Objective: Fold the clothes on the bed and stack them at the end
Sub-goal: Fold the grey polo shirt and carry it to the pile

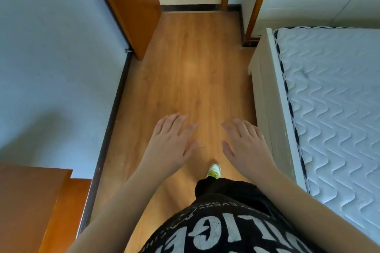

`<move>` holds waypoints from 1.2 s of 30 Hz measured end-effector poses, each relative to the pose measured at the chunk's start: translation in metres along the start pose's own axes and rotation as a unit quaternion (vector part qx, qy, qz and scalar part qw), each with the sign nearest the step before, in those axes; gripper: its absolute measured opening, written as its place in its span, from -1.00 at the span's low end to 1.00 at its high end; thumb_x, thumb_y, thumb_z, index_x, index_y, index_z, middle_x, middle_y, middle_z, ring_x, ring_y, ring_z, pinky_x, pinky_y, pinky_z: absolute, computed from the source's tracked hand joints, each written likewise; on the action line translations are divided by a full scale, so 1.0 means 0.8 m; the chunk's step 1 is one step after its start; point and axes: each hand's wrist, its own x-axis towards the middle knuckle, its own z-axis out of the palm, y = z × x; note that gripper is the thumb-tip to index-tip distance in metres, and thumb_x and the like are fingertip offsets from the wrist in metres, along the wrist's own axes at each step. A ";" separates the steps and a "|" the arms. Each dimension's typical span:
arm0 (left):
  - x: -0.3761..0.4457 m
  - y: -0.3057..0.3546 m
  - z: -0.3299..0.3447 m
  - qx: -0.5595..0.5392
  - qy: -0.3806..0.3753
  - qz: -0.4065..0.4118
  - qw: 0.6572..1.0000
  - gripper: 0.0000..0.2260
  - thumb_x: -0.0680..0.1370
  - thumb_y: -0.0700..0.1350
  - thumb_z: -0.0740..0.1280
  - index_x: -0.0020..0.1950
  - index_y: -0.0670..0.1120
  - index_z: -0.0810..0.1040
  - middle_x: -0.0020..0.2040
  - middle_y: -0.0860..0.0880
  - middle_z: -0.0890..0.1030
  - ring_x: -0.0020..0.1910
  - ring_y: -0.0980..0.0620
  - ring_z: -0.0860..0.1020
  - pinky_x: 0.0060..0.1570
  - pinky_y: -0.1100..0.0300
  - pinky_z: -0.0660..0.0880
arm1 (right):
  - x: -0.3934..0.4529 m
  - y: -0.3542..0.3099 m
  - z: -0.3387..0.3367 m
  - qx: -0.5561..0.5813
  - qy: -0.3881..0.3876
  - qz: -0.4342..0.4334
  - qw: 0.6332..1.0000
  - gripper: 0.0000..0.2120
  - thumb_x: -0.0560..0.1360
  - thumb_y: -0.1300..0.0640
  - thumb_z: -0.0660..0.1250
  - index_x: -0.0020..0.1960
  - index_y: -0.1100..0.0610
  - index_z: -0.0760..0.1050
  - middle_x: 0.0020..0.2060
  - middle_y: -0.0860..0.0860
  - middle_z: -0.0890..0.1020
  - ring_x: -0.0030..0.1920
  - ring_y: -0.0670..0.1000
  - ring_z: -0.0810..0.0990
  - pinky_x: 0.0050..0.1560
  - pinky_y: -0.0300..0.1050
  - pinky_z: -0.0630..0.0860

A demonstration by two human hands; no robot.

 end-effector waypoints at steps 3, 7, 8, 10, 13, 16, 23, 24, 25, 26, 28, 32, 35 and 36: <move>0.059 -0.018 -0.008 0.002 0.020 0.003 1.000 -0.61 0.67 0.16 0.02 0.41 0.06 0.38 0.39 -0.03 0.45 0.44 -0.05 0.33 0.45 0.00 0.16 | 0.067 0.022 -0.011 -0.007 0.031 -0.026 0.999 -0.61 0.56 -0.03 0.20 0.33 0.09 0.46 0.31 0.09 0.50 0.33 0.14 0.45 0.30 0.12 0.43; 0.132 -0.047 -0.023 -0.004 0.033 -0.014 0.999 -0.63 0.66 0.14 0.09 0.42 0.05 0.38 0.40 -0.03 0.43 0.45 -0.06 0.32 0.45 -0.01 0.15 | 0.157 0.036 -0.022 -0.004 0.048 -0.071 0.996 -0.63 0.57 -0.02 0.25 0.32 0.07 0.47 0.34 0.09 0.46 0.38 0.14 0.39 0.35 0.13 0.35; 0.147 -0.054 -0.026 -0.005 0.038 -0.020 0.999 -0.62 0.66 0.15 0.09 0.41 0.05 0.39 0.40 -0.03 0.43 0.45 -0.06 0.32 0.46 -0.02 0.17 | 0.177 0.037 -0.023 -0.005 0.051 -0.077 0.996 -0.63 0.57 -0.03 0.24 0.33 0.07 0.45 0.35 0.09 0.45 0.39 0.14 0.38 0.36 0.12 0.34; 0.179 -0.069 -0.027 -0.002 0.035 -0.020 0.999 -0.62 0.66 0.16 0.09 0.41 0.05 0.40 0.41 -0.03 0.43 0.45 -0.07 0.33 0.46 -0.06 0.21 | 0.218 0.040 -0.025 -0.005 0.054 -0.085 0.995 -0.63 0.59 -0.04 0.20 0.35 0.06 0.43 0.36 0.08 0.44 0.40 0.13 0.37 0.38 0.11 0.32; 0.232 -0.101 -0.025 0.006 0.021 -0.026 0.999 -0.61 0.64 0.17 0.11 0.41 0.06 0.42 0.41 -0.04 0.44 0.45 -0.09 0.34 0.46 -0.08 0.21 | 0.280 0.053 -0.025 -0.003 0.042 -0.078 0.996 -0.63 0.62 -0.04 0.15 0.36 0.06 0.40 0.36 0.07 0.43 0.41 0.12 0.36 0.39 0.10 0.31; 0.300 -0.138 -0.018 0.009 0.014 -0.021 1.000 -0.61 0.63 0.17 0.11 0.40 0.06 0.42 0.40 -0.05 0.45 0.44 -0.10 0.35 0.45 -0.07 0.20 | 0.348 0.069 -0.023 -0.014 0.031 -0.066 0.997 -0.62 0.62 -0.06 0.14 0.37 0.06 0.39 0.36 0.07 0.43 0.41 0.12 0.36 0.38 0.10 0.32; 0.471 -0.223 -0.005 -0.008 -0.005 -0.013 1.000 -0.52 0.63 0.14 0.05 0.45 -0.05 0.41 0.37 -0.10 0.49 0.40 -0.13 0.41 0.40 -0.08 0.30 | 0.523 0.086 -0.022 -0.051 0.028 0.006 0.998 -0.59 0.60 -0.09 0.17 0.37 0.08 0.42 0.31 0.09 0.46 0.37 0.15 0.39 0.38 0.12 0.33; 0.494 -0.233 -0.005 -0.012 0.000 -0.005 1.000 -0.53 0.62 0.13 0.06 0.45 -0.05 0.42 0.36 -0.10 0.49 0.39 -0.13 0.41 0.39 -0.07 0.31 | 0.545 0.087 -0.026 -0.049 0.030 0.017 0.998 -0.59 0.60 -0.10 0.17 0.36 0.08 0.42 0.31 0.09 0.46 0.37 0.15 0.39 0.38 0.12 0.34; 0.517 -0.243 -0.005 -0.016 0.006 0.009 1.000 -0.54 0.62 0.12 0.08 0.45 -0.05 0.41 0.36 -0.10 0.49 0.39 -0.13 0.41 0.39 -0.08 0.31 | 0.566 0.089 -0.030 -0.046 0.030 0.026 0.998 -0.58 0.61 -0.10 0.16 0.37 0.08 0.41 0.32 0.09 0.46 0.37 0.14 0.40 0.38 0.12 0.34; 0.541 -0.253 -0.007 -0.018 0.012 0.025 0.999 -0.54 0.62 0.13 0.10 0.45 -0.05 0.40 0.36 -0.10 0.49 0.40 -0.13 0.40 0.39 -0.08 0.31 | 0.586 0.091 -0.034 -0.044 0.026 0.034 0.998 -0.58 0.61 -0.11 0.13 0.38 0.08 0.41 0.33 0.08 0.46 0.37 0.13 0.40 0.38 0.11 0.35; 0.590 -0.272 -0.010 -0.020 0.017 0.058 0.998 -0.51 0.60 0.15 0.15 0.48 -0.04 0.36 0.39 -0.10 0.46 0.42 -0.13 0.37 0.39 -0.09 0.30 | 0.621 0.102 -0.041 -0.036 0.006 0.046 0.998 -0.55 0.62 -0.12 0.10 0.40 0.07 0.39 0.35 0.06 0.47 0.38 0.12 0.41 0.39 0.11 0.36; 0.685 -0.293 -0.021 -0.017 0.025 0.120 0.992 -0.51 0.63 0.15 0.12 0.51 -0.03 0.33 0.43 -0.10 0.41 0.46 -0.12 0.32 0.42 -0.09 0.26 | 0.672 0.136 -0.053 -0.031 -0.013 0.084 0.996 -0.54 0.62 -0.12 0.07 0.41 0.07 0.38 0.36 0.04 0.46 0.40 0.11 0.39 0.40 0.11 0.34; 0.759 -0.293 -0.024 -0.019 0.029 0.157 0.987 -0.52 0.66 0.16 0.06 0.50 -0.04 0.34 0.43 -0.11 0.42 0.46 -0.13 0.33 0.42 -0.10 0.28 | 0.715 0.171 -0.062 -0.025 -0.005 0.115 0.993 -0.52 0.61 -0.12 0.01 0.42 0.06 0.39 0.35 0.05 0.49 0.39 0.13 0.42 0.39 0.14 0.37; 0.783 -0.290 -0.023 -0.019 0.027 0.164 0.986 -0.53 0.66 0.16 0.06 0.50 -0.04 0.34 0.43 -0.11 0.42 0.46 -0.14 0.33 0.41 -0.12 0.30 | 0.729 0.185 -0.064 -0.025 0.006 0.127 0.992 -0.53 0.61 -0.12 0.02 0.39 0.06 0.41 0.32 0.05 0.51 0.36 0.14 0.45 0.36 0.14 0.40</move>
